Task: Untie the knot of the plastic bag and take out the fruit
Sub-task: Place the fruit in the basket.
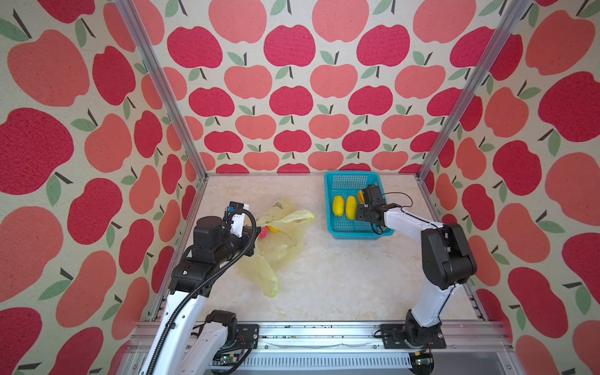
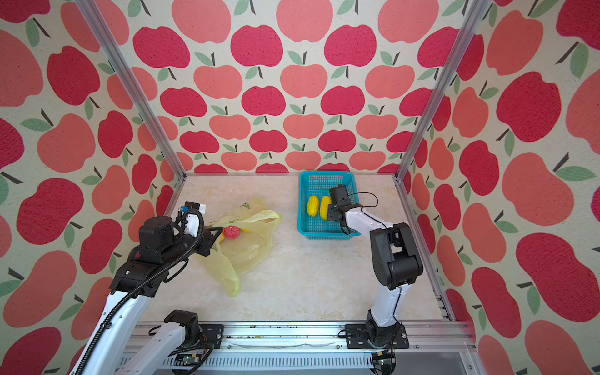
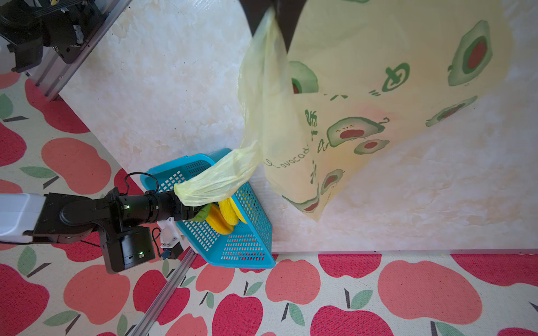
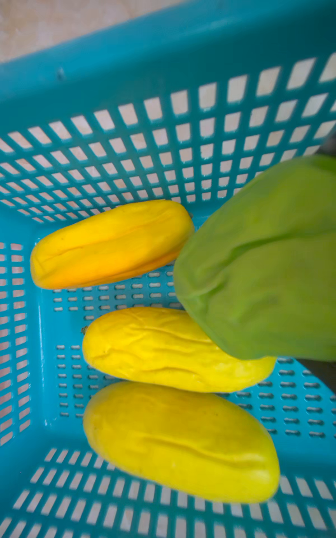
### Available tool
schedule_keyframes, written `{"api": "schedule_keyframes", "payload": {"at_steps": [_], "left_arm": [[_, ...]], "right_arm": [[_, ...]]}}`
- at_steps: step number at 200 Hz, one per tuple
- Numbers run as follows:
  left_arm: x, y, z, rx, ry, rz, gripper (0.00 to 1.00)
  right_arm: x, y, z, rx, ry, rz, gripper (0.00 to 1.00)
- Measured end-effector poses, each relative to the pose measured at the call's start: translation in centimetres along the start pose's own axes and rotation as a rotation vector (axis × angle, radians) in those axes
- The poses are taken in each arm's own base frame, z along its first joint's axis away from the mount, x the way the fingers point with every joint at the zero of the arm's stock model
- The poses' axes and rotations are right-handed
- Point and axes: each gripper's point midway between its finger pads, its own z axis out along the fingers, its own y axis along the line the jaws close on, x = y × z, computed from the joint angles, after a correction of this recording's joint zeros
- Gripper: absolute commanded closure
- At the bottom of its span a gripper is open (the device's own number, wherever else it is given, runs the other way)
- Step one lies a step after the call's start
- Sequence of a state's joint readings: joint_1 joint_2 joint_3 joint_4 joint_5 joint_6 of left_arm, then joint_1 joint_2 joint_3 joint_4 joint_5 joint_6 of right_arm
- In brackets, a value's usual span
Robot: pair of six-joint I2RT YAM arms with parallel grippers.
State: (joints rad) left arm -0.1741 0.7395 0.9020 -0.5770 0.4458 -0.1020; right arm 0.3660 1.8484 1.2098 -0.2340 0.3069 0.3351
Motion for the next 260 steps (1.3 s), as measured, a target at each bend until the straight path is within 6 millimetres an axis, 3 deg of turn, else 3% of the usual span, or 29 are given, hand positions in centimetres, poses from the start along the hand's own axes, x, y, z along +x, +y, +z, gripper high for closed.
{"api": "schedule_keyframes", "payload": {"at_steps": [23, 59, 95, 121, 158, 185, 222, 242, 260], "left_arm": [[0.0, 0.2, 0.0, -0.005, -0.002, -0.003, 1.00], [-0.1, 0.2, 0.0, -0.005, -0.002, -0.003, 1.00], [-0.1, 0.4, -0.1, -0.013, -0.005, -0.007, 1.00], [-0.1, 0.4, -0.1, -0.011, -0.006, -0.010, 1.00], [-0.2, 0.5, -0.3, -0.014, -0.014, -0.009, 1.00], [-0.3, 0.5, -0.4, -0.014, -0.015, -0.010, 1.00], [-0.3, 0.5, -0.4, -0.012, -0.016, -0.011, 1.00], [-0.3, 0.5, -0.4, -0.013, -0.016, -0.012, 1.00], [-0.3, 0.6, -0.4, -0.015, -0.016, -0.013, 1.00]], "right_arm": [[0.6, -0.6, 1.2, 0.017, 0.041, 0.006, 0.50], [0.0, -0.9, 1.8, 0.024, 0.047, 0.015, 0.28], [-0.4, -0.8, 1.3, 0.015, 0.038, 0.029, 0.11], [-0.4, -1.0, -0.8, -0.005, 0.003, 0.047, 0.06], [-1.6, -1.3, -6.1, -0.050, -0.124, 0.068, 0.05], [-2.2, 0.6, -11.2, -0.152, -0.278, 0.042, 0.14], [-1.4, 8.0, -20.5, -0.414, -0.550, -0.152, 0.30], [0.4, 12.8, -25.4, -0.580, -0.670, -0.295, 0.35], [2.0, 16.4, -28.4, -0.692, -0.736, -0.407, 0.38]]}}
